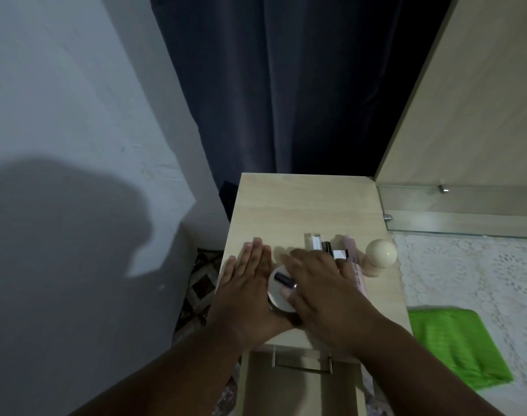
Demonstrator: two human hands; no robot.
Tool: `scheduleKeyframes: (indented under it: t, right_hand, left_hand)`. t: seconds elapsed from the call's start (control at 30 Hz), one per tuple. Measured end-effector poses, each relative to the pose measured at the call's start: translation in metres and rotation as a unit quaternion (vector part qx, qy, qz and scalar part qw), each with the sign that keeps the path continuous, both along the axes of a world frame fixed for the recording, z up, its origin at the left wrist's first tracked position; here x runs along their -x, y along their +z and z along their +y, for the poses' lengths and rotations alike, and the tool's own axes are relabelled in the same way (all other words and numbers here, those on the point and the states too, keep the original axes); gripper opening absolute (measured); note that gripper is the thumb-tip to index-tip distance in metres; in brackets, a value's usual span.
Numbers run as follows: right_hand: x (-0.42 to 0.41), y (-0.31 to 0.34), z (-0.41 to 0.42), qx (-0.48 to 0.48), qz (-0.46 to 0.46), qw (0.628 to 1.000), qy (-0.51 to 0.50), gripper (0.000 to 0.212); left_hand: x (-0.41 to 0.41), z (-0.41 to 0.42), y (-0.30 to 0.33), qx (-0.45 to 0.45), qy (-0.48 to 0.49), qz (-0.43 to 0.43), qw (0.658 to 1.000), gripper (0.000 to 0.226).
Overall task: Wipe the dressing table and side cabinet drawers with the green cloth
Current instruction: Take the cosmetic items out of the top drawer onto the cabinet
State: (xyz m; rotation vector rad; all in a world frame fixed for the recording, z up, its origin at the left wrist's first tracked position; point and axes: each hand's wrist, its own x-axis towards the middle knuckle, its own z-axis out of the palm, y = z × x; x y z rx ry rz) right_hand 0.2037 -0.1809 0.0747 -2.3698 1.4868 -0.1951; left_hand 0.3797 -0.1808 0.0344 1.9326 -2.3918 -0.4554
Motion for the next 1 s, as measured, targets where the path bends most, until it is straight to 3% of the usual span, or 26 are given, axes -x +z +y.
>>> scheduleKeyframes:
  t: [0.1,0.17,0.3,0.4,0.5,0.83,1.0]
  right_hand:
    - [-0.001,0.006,-0.016,0.039,-0.162,0.974,-0.150,0.051]
    - [-0.003,0.013,-0.028,-0.015,-0.247,0.945,-0.215,0.032]
    - [-0.008,0.026,-0.040,-0.091,-0.247,0.945,-0.194,0.035]
    - [-0.011,0.022,-0.045,-0.083,-0.195,0.960,-0.183,0.042]
    - [-0.012,0.015,-0.054,-0.061,-0.107,0.975,-0.185,0.031]
    - [-0.021,0.014,-0.064,0.006,0.038,0.995,-0.096,0.013]
    - [-0.022,0.019,-0.064,0.029,0.069,0.992,-0.097,0.023]
  left_hand:
    - [0.001,0.000,0.001,0.008,0.016,0.022,1.000,0.142]
    - [0.001,0.000,0.001,0.011,0.020,0.026,0.999,0.141]
    - [0.002,0.001,0.003,0.021,0.020,0.024,0.999,0.140]
    - [0.002,0.002,0.002,0.021,0.020,0.025,0.999,0.139]
    - [0.002,0.002,0.001,0.025,0.019,0.020,0.999,0.139]
    - [0.003,0.002,0.000,0.032,0.019,0.015,0.999,0.138]
    - [0.002,0.001,-0.001,0.028,0.018,0.010,0.999,0.139]
